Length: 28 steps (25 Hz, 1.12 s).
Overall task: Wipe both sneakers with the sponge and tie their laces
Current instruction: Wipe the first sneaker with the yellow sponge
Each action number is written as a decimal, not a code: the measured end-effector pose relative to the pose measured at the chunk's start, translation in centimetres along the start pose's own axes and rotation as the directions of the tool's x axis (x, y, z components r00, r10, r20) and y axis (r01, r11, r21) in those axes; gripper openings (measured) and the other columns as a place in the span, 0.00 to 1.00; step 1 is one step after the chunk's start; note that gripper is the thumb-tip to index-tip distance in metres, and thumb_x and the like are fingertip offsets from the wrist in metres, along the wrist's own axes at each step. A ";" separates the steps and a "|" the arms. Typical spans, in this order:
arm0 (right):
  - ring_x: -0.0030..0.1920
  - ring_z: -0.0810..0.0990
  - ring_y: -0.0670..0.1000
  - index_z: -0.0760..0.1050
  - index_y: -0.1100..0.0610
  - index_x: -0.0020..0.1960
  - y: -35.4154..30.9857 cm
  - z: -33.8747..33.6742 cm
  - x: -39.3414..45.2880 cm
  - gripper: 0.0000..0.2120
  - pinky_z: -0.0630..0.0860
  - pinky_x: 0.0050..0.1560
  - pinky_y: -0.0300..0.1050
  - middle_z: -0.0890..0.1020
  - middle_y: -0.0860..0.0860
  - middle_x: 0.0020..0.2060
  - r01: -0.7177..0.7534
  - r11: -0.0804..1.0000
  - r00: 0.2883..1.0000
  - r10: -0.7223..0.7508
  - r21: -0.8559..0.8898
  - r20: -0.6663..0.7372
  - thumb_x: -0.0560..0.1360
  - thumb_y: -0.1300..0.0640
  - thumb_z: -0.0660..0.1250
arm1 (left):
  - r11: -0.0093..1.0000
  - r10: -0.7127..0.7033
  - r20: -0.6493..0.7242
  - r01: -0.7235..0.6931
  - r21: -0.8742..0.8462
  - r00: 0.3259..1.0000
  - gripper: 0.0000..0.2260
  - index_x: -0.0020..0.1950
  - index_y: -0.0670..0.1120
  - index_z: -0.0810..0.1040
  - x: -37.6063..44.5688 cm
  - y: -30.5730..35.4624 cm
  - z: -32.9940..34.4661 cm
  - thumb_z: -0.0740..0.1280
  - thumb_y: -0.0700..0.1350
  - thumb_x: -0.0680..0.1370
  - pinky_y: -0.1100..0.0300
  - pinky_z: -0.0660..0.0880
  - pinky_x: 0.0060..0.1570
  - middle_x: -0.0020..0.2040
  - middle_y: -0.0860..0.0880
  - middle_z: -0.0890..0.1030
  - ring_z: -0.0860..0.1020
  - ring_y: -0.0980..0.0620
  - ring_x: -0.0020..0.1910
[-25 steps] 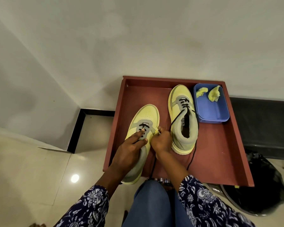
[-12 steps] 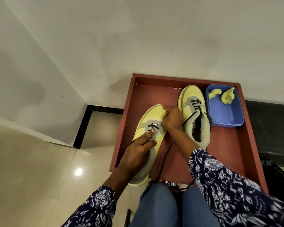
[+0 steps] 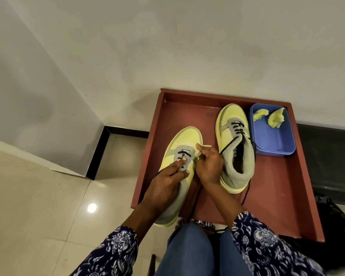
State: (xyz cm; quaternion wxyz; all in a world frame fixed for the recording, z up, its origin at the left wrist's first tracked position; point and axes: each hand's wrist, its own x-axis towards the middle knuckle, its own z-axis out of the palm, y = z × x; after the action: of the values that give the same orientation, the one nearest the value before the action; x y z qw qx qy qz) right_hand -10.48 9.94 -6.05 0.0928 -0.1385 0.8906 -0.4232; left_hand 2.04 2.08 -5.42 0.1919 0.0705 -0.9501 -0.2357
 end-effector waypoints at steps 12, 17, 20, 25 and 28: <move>0.57 0.76 0.61 0.75 0.61 0.62 -0.9 0.0 2.5 0.20 0.70 0.59 0.47 0.79 0.61 0.56 0.123 0.971 0.988 -0.100 -0.206 0.119 0.72 0.71 0.59 | 1.000 -0.010 -0.007 0.010 -0.003 1.000 0.16 0.49 0.40 0.83 0.0 0.0 0.1 0.57 0.37 0.71 0.55 0.78 0.48 0.58 0.39 0.80 0.80 0.42 0.55; 0.58 0.77 0.58 0.75 0.62 0.62 -0.7 -0.4 -1.7 0.19 0.64 0.54 0.32 0.79 0.61 0.56 0.021 0.999 0.998 -0.018 -0.049 0.065 0.73 0.71 0.60 | 1.000 -0.014 -0.014 0.014 0.001 1.000 0.16 0.49 0.40 0.83 0.0 0.0 0.0 0.56 0.36 0.72 0.58 0.77 0.50 0.58 0.39 0.80 0.80 0.43 0.56; 0.55 0.77 0.61 0.75 0.62 0.62 -1.4 -0.6 0.2 0.19 0.65 0.51 0.37 0.79 0.62 0.54 0.069 0.990 0.993 -0.056 -0.126 0.101 0.73 0.71 0.59 | 1.000 -0.022 -0.013 0.022 -0.010 1.000 0.16 0.50 0.40 0.82 -0.1 0.0 0.1 0.56 0.36 0.72 0.55 0.77 0.51 0.59 0.39 0.79 0.79 0.42 0.56; 0.60 0.75 0.60 0.73 0.61 0.64 -3.7 0.1 5.6 0.20 0.70 0.59 0.47 0.75 0.60 0.61 0.217 0.899 0.953 -0.110 -0.382 0.281 0.74 0.69 0.58 | 1.000 -0.016 -0.014 0.016 -0.012 1.000 0.15 0.49 0.40 0.83 -0.2 -0.2 0.2 0.66 0.30 0.66 0.55 0.76 0.50 0.57 0.39 0.80 0.80 0.41 0.55; 0.60 0.74 0.58 0.73 0.63 0.64 -5.0 0.9 6.0 0.18 0.70 0.59 0.45 0.75 0.59 0.61 0.394 0.767 0.897 -0.199 -0.507 0.396 0.75 0.69 0.57 | 1.000 -0.019 -0.044 0.018 -0.008 0.999 0.13 0.48 0.40 0.83 -0.1 -0.1 0.1 0.61 0.34 0.70 0.55 0.77 0.49 0.56 0.38 0.80 0.80 0.41 0.53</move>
State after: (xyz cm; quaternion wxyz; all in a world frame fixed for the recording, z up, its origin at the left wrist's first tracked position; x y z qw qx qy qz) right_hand -15.04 4.32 -2.97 0.1203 -0.3670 0.9151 -0.1159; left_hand 2.11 2.07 -5.58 0.2108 0.0838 -0.9440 -0.2396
